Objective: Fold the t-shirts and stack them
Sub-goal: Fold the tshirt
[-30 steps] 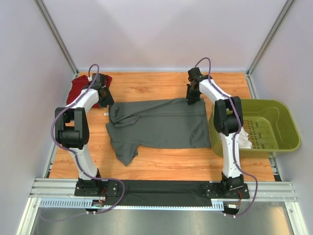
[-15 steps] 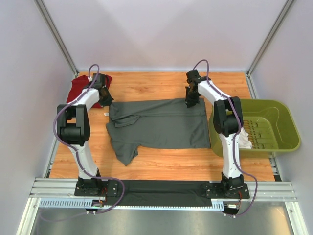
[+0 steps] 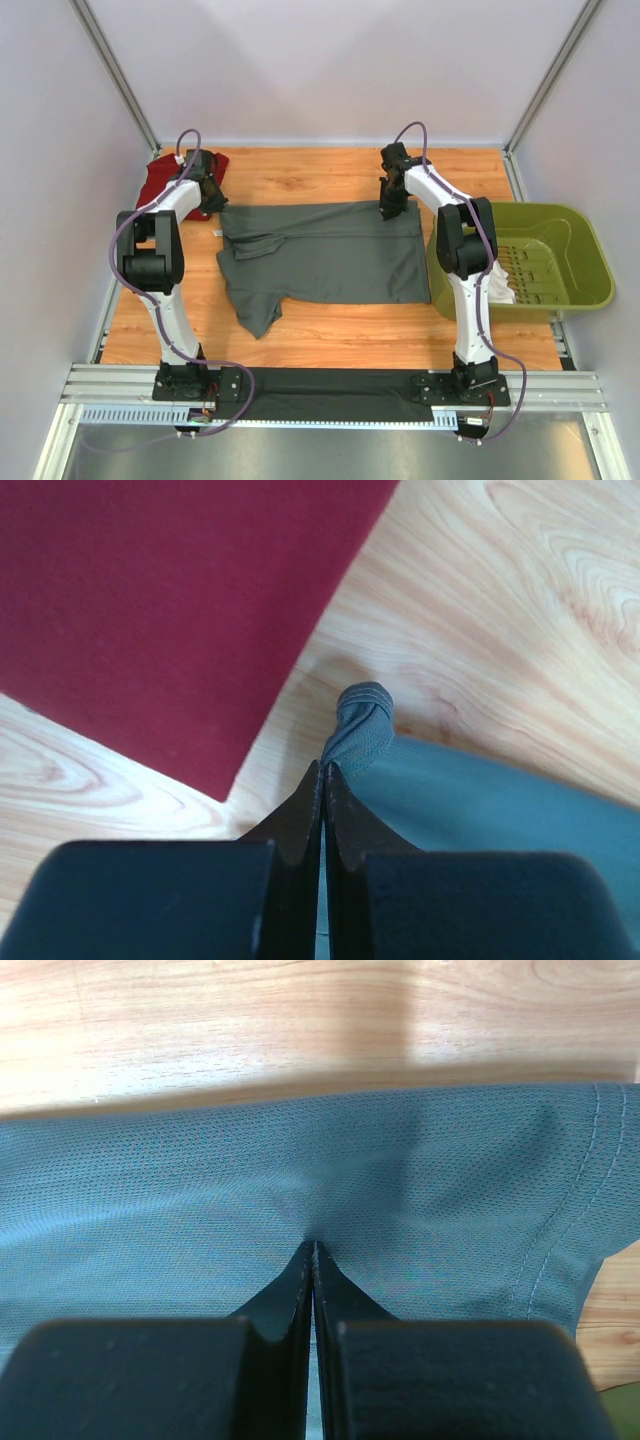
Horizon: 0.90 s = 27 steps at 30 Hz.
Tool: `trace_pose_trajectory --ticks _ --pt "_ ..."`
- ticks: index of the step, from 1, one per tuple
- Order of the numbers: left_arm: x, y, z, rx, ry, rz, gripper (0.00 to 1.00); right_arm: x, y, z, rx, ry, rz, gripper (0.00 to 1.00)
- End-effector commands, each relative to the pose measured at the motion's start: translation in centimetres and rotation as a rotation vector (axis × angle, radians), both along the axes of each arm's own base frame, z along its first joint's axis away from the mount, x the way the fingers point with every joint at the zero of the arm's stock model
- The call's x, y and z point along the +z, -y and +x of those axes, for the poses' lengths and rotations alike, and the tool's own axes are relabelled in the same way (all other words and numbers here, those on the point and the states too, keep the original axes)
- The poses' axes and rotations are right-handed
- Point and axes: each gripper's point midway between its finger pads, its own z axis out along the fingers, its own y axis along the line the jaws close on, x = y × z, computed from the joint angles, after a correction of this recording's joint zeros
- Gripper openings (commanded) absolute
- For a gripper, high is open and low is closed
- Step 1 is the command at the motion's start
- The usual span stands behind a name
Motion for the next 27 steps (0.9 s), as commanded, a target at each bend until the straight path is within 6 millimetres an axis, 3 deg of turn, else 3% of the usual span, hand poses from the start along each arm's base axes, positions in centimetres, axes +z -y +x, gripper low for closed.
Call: trace_pose_trajectory --ticks 1,5,11,16,19,20,21,23,26,27 --pt "4.1 -1.0 2.7 -0.01 0.142 0.041 0.0 0.8 0.8 -0.3 0.003 0.015 -0.039 0.0" --pt "4.4 -1.2 3.2 -0.017 0.153 0.059 0.0 0.6 0.9 -0.3 0.0 0.013 -0.041 0.0" --pt "2.2 -1.4 2.3 -0.001 0.104 0.062 0.0 0.5 0.9 -0.5 0.0 0.009 -0.04 0.0" --pt "2.8 -1.7 2.8 -0.014 0.109 0.065 0.03 0.3 0.8 -0.7 0.004 0.001 -0.033 0.0" --pt "4.0 -1.2 2.1 -0.032 0.098 0.045 0.21 0.6 0.7 -0.7 0.005 0.008 -0.03 0.0" --pt "4.6 -1.1 1.8 -0.032 0.1 0.038 0.34 0.8 0.8 -0.6 0.006 0.012 -0.028 0.0" --pt "6.2 -0.8 1.3 -0.04 0.126 0.019 0.39 0.9 0.7 -0.6 0.008 0.014 -0.026 0.0" --pt "7.0 0.6 -0.5 -0.072 0.117 -0.031 0.5 1.1 0.6 -0.6 0.009 0.016 -0.019 0.0" --pt "9.5 1.1 -3.5 -0.043 0.133 -0.042 0.59 1.1 0.3 -0.6 0.008 0.018 -0.006 0.0" --pt "10.2 2.3 -5.2 -0.028 0.124 -0.063 0.59 1.1 0.3 -0.6 0.005 0.016 -0.002 0.0"
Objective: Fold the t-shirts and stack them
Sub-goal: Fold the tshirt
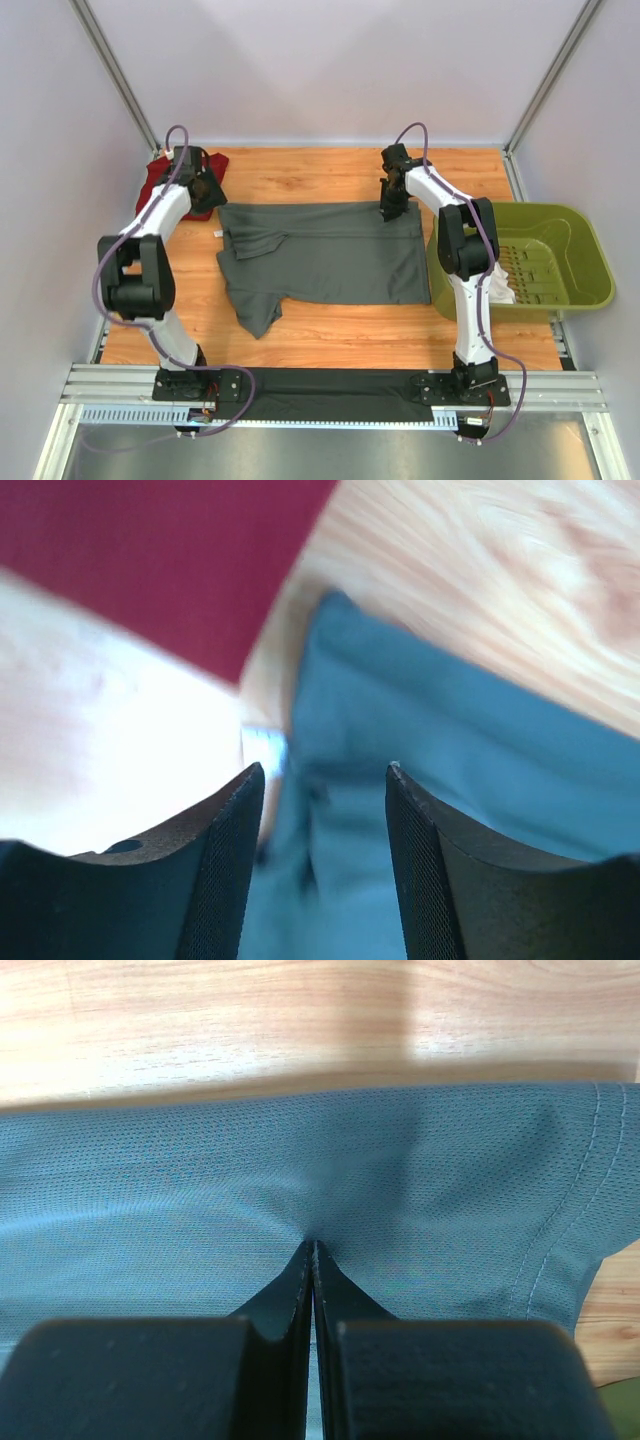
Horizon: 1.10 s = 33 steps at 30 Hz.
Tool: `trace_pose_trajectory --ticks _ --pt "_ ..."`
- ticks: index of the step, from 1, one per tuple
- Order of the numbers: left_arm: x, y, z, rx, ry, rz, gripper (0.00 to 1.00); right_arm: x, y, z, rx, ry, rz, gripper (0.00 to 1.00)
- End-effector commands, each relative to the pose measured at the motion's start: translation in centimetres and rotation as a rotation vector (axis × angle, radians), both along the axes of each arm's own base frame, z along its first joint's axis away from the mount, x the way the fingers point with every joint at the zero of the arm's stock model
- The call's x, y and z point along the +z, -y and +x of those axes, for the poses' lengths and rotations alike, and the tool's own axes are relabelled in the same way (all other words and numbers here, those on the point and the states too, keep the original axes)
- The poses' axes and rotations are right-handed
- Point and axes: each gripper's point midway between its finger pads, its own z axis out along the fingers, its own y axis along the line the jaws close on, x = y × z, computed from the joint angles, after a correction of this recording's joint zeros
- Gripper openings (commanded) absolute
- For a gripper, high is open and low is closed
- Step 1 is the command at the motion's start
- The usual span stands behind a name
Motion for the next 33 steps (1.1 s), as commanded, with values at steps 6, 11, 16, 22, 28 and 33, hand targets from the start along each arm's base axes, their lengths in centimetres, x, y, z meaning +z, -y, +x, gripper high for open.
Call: trace_pose_trajectory --ticks 6,11,16,22,28,33 --pt "4.0 6.4 -8.3 0.134 0.047 -0.231 0.56 1.4 0.0 -0.3 -0.001 0.015 0.004 0.0" --pt "2.5 9.6 -9.8 0.234 0.054 -0.344 0.51 1.0 -0.1 -0.5 -0.001 0.013 0.012 0.0" --pt "-1.0 10.5 -10.5 0.325 0.005 -0.375 0.47 0.8 -0.4 -0.2 -0.003 0.023 0.023 0.0" --pt "-3.6 10.1 -9.3 0.424 0.008 -0.361 0.46 1.1 -0.7 0.3 -0.001 0.038 0.036 0.0" --pt "-5.3 10.7 -8.3 0.459 -0.032 -0.371 0.45 1.1 -0.7 0.6 0.0 0.037 0.034 0.0" --pt "-5.8 10.7 -8.4 0.467 -0.047 -0.351 0.45 1.2 -0.7 0.6 -0.003 0.037 0.035 0.0"
